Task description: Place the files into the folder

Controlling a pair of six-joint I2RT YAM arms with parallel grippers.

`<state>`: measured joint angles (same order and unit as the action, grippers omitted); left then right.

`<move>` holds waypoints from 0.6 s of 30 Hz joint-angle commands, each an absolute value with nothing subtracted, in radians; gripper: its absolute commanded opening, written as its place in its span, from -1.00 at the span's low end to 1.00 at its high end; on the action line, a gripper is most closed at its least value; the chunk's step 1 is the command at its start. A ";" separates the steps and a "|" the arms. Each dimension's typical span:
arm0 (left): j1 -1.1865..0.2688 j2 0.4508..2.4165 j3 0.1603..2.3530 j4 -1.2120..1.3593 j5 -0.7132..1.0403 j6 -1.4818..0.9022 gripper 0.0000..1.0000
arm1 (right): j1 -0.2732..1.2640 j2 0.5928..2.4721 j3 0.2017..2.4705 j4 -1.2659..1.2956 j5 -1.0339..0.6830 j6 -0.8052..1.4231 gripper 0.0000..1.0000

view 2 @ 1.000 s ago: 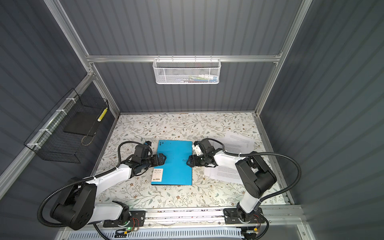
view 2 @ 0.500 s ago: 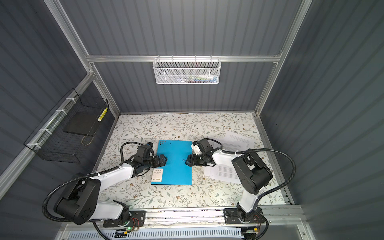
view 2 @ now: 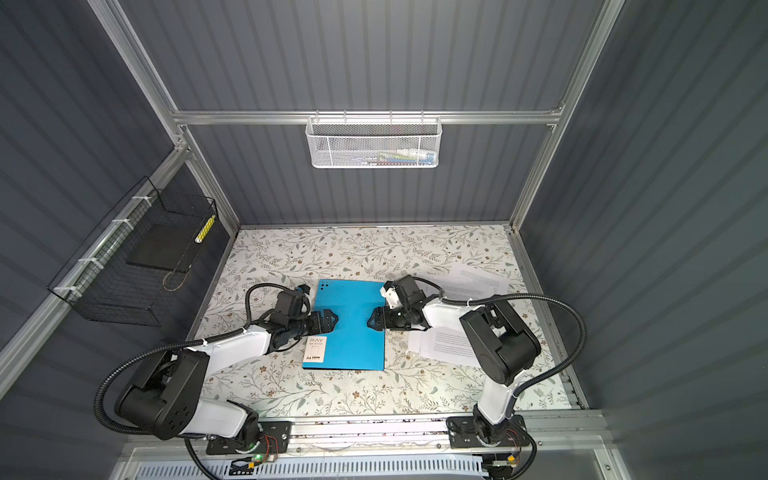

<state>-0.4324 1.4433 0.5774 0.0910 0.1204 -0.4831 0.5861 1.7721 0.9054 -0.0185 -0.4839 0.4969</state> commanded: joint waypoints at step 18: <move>-0.442 1.426 0.596 0.156 0.190 -0.476 0.99 | 0.574 1.699 0.879 0.200 -0.684 0.557 0.48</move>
<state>-0.4236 1.4494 0.5671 0.1268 0.1101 -0.4984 0.5522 1.7512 0.8787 0.0818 -0.5571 0.5625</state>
